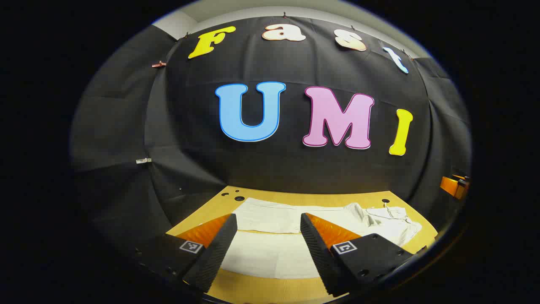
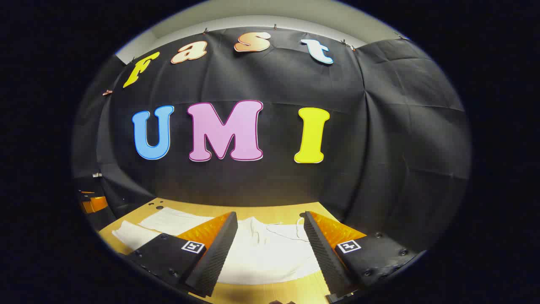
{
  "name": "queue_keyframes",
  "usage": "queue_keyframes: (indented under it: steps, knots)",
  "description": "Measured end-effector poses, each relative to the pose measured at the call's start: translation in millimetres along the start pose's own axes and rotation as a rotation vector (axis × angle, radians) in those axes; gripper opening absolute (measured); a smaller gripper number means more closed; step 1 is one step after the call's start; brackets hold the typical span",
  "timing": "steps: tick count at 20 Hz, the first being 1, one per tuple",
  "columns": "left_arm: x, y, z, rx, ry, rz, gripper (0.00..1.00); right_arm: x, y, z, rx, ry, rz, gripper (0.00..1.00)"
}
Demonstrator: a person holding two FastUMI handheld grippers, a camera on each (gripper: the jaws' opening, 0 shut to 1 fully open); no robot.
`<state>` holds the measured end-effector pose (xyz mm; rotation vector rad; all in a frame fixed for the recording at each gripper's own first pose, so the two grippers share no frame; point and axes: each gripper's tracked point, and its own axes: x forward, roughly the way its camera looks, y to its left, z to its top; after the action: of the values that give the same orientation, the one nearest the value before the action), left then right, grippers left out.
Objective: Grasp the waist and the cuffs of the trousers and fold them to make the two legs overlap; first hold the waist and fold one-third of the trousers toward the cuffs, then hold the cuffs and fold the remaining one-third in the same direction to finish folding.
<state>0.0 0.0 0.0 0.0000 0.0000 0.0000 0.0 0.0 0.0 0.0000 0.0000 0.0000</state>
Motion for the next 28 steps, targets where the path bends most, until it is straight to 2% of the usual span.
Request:
queue_keyframes:
  steps: [9, 13, 19, 24, 28]
  knots:
    - [3, -7, -4, 0.024, 0.015, 0.016, 0.95, 15, -13, -19, -0.072, 0.051, 0.024, 0.97]
    - [6, -16, -5, 0.064, 0.013, 0.015, 0.95, 22, -19, -30, -0.071, 0.082, 0.038, 0.98]
    - [9, -26, -7, 0.064, 0.018, -0.004, 0.96, 34, -31, -57, -0.074, 0.156, 0.060, 0.97]
    - [13, -21, -16, 0.028, 0.040, 0.028, 0.95, 47, -62, -70, -0.220, 0.174, 0.081, 0.98]
    - [11, -12, -31, 0.057, 0.070, 0.075, 0.95, 59, -87, -94, -0.435, 0.228, 0.135, 0.98]
